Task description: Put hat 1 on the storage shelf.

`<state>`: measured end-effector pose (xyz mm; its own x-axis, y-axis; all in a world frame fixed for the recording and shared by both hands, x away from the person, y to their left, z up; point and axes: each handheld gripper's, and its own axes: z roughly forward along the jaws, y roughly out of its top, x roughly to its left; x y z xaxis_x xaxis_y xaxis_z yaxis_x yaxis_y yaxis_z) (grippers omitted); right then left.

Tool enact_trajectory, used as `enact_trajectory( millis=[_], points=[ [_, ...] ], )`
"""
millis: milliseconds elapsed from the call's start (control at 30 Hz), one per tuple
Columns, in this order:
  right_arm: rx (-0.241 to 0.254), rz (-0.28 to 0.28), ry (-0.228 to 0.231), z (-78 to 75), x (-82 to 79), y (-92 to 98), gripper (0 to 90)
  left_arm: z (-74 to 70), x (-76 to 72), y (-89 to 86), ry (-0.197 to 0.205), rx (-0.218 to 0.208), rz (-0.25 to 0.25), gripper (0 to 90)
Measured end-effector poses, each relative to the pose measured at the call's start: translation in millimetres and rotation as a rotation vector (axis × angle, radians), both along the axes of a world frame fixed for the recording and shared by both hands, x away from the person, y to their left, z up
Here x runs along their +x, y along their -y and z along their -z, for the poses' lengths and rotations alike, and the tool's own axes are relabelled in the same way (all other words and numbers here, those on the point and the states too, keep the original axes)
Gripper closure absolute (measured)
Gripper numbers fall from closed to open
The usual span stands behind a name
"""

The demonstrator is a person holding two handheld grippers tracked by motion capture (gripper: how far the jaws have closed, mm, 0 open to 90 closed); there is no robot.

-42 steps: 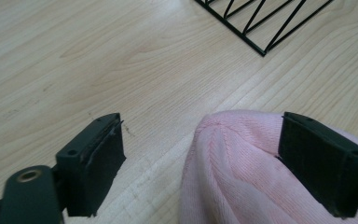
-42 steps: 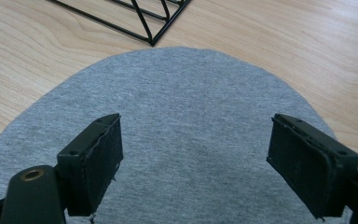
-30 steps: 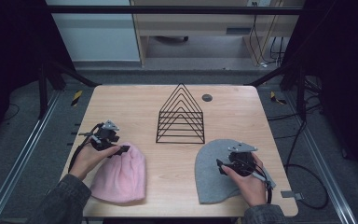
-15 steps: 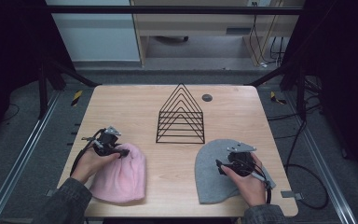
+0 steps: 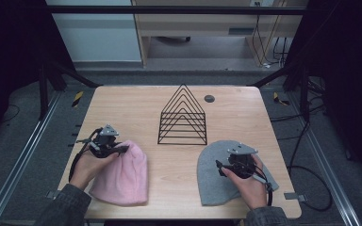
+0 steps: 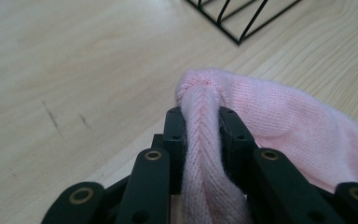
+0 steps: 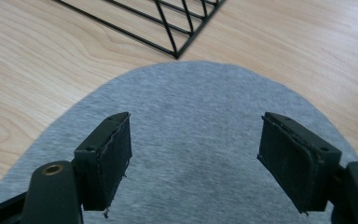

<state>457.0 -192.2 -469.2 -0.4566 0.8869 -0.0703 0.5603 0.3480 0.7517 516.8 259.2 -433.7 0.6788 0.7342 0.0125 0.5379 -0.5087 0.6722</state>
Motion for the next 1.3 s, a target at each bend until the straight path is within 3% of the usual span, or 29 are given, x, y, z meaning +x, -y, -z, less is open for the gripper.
enact_trajectory(
  millis=[100, 233, 267, 300, 533, 800, 967, 1033, 1300],
  points=[
    [-0.001, -0.034, 0.028, -5.9, -2.8, -6.1, 25.8, -16.6, -6.8, 5.2, 0.049, -0.010, 0.011, 75.2],
    [0.038, -0.096, 0.059, -18.4, -7.7, -23.7, 27.8, -35.0, -13.4, 13.4, 0.100, -0.001, 0.032, 75.8],
    [0.069, -0.132, 0.067, -24.1, -9.9, -33.7, 29.0, -38.9, -14.4, 15.7, 0.110, -0.006, 0.038, 75.9],
    [0.069, -0.132, 0.067, -24.1, -9.9, -33.7, 29.0, -42.8, -15.0, 17.5, 0.121, -0.003, 0.044, 75.9],
    [0.036, -0.271, 0.073, -44.5, -18.0, -78.8, 31.9, -68.8, -18.6, 27.5, 0.189, -0.019, 0.062, 76.3],
    [0.033, -0.326, 0.098, -65.9, -12.4, -102.9, 32.6, -106.6, -25.6, 30.9, 0.272, -0.034, 0.073, 76.6],
    [0.040, -0.358, 0.104, -75.6, -6.6, -116.7, 30.6, -120.4, -23.7, 32.8, 0.302, -0.045, 0.072, 76.5],
    [0.045, -0.370, 0.107, -78.1, -4.0, -122.4, 30.6, -128.2, -18.8, 33.8, 0.317, -0.068, 0.068, 76.5],
    [0.059, -0.399, 0.081, -72.3, 10.0, -143.9, 34.3, -148.0, -11.0, 37.4, 0.328, -0.117, 0.061, 76.3]
  ],
)
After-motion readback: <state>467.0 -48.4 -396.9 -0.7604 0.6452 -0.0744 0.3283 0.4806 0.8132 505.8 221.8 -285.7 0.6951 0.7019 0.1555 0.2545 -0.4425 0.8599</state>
